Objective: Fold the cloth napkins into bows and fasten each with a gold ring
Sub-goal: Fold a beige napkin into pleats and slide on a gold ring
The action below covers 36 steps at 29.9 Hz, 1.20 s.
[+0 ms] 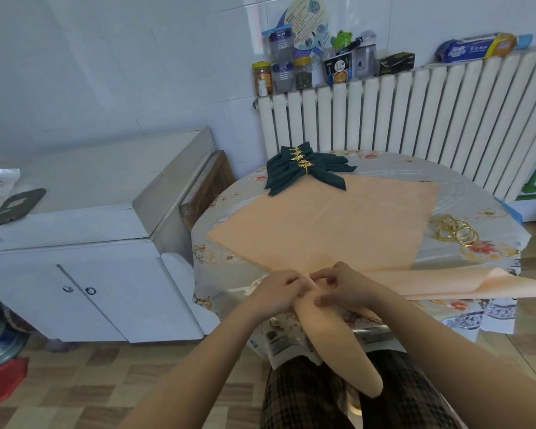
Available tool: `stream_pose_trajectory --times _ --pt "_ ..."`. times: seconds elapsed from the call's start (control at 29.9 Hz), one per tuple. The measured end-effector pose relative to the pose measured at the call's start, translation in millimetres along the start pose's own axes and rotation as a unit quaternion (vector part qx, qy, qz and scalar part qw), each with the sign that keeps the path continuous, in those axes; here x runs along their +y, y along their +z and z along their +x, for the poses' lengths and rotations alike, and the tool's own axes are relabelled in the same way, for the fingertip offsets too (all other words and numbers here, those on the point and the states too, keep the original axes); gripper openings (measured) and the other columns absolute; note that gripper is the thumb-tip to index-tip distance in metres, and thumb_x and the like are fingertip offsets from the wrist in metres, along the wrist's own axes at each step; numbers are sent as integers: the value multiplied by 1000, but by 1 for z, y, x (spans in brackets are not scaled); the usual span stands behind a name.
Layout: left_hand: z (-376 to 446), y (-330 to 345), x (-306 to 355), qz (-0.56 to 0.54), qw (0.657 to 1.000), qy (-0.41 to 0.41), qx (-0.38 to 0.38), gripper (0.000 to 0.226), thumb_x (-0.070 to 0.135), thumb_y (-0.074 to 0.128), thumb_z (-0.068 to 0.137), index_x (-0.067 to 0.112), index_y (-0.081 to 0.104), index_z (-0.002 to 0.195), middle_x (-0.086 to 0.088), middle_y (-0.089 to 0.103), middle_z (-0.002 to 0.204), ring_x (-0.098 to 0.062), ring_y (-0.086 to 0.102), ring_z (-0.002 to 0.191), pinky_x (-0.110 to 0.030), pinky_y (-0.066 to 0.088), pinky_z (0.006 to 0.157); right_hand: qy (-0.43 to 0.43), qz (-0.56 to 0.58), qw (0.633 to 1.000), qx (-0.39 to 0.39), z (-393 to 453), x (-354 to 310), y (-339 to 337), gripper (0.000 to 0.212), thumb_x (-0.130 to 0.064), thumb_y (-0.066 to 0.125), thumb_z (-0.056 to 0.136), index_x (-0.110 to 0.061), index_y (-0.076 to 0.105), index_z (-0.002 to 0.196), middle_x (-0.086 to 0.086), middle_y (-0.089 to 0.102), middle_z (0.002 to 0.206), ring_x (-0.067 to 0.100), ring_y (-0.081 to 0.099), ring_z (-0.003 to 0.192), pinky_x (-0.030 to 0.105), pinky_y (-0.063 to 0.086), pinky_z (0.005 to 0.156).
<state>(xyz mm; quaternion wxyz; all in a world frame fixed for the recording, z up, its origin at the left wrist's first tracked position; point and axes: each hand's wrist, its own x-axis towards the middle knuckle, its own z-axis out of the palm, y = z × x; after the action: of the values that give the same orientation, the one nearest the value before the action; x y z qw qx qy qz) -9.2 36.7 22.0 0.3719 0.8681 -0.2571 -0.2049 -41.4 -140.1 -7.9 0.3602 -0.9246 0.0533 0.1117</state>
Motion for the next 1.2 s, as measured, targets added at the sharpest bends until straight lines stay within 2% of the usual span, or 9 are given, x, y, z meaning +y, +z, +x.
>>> stream_pose_trajectory --times 0.13,0.2,0.37,0.53,0.67,0.77,0.9,1.04,1.2 --pt "9 21 -23 128 985 94 63 34 13 46 95 16 55 128 0 54 129 -12 40 122 -12 26 97 -11 12 998 55 -2 1 6 20 -30 73 77 -23 61 91 1 44 105 11 49 88 20 38 75" --pt "11 27 -32 143 979 128 72 38 11 47 94 13 52 132 -3 50 133 -15 38 125 -14 23 100 -17 -6 996 83 -4 2 11 15 -33 70 79 -24 58 77 0 45 101 7 48 80 19 35 69" --pt "17 34 -39 153 966 185 93 46 25 41 94 9 49 136 -5 45 143 -15 36 132 -22 22 111 -23 -56 992 114 -10 1 8 32 -35 58 88 -26 45 59 -5 47 76 14 50 77 25 33 66" --pt "26 42 -34 218 953 207 24 56 33 25 95 14 27 147 2 20 155 -1 9 140 -14 1 113 -42 -52 989 130 -11 4 -3 27 -33 53 91 -24 47 67 -7 51 69 14 48 72 24 29 62" --pt "30 44 -36 291 941 173 -8 64 43 12 91 22 13 151 7 8 158 -4 2 144 -22 0 116 -70 -58 987 136 -9 9 6 16 -22 56 90 -19 45 79 5 52 91 22 50 86 23 32 70" --pt "32 45 -33 313 936 161 -27 68 50 7 89 23 11 151 8 6 158 -6 1 145 -24 1 116 -101 -93 971 196 -13 20 22 17 -22 52 88 -5 54 91 12 54 95 30 54 86 35 44 77" --pt "32 37 -23 327 933 133 -68 52 35 23 103 25 9 152 10 2 159 -4 -1 144 -24 0 112 -55 -186 951 241 -24 27 21 42 -49 39 75 -15 60 90 3 58 90 27 58 79 37 44 68" --pt "36 29 -11 374 913 112 -118 56 40 25 102 24 6 152 8 0 159 -9 -1 144 -33 3 114 10 -194 959 209 -32 39 0 55 -60 50 84 -25 45 126 -5 45 125 20 40 120 33 26 96" --pt "42 24 1 405 895 100 -157 59 43 28 101 22 7 152 5 1 160 -16 2 144 -41 6 114 112 -258 950 137 -25 43 -43 38 -52 50 87 -28 55 117 -2 55 124 22 46 117 36 29 98"
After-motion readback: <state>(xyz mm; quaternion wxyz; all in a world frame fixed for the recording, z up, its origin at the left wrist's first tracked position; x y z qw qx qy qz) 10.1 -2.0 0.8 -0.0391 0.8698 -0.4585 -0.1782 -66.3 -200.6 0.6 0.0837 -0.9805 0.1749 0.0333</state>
